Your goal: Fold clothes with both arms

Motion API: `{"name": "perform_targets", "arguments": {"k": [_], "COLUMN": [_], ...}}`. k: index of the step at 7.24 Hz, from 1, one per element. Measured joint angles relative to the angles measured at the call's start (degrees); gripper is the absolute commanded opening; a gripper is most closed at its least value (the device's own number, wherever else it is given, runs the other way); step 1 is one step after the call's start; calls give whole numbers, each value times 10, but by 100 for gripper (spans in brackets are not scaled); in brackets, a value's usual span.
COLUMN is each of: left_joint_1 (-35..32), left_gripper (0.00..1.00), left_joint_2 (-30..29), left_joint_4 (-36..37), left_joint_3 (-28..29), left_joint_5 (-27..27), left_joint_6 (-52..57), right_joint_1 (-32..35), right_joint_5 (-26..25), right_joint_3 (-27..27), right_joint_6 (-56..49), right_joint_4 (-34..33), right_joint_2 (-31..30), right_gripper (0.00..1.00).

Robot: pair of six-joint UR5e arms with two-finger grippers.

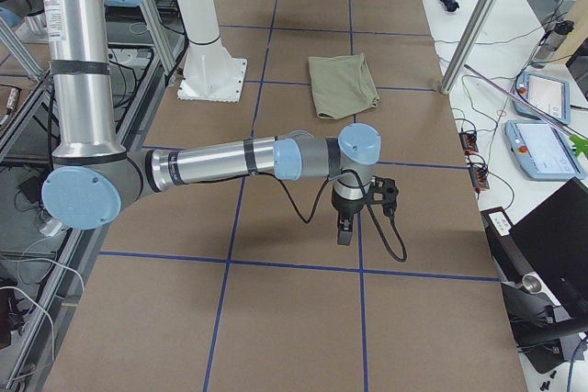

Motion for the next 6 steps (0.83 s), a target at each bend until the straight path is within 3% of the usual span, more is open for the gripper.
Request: {"name": "perform_targets", "arguments": {"k": [6], "left_joint_1": [1], "left_gripper": [100], "left_joint_2": [11], "left_joint_4": [-8], "left_joint_3": [2], "left_joint_5": [34], "left_joint_6": [1], "right_joint_1": [0], "right_joint_5": [-5], "right_joint_3": [5], "right_joint_6": [6], "right_joint_4": [4], "right_joint_2": [-5], "right_gripper": [100]}}
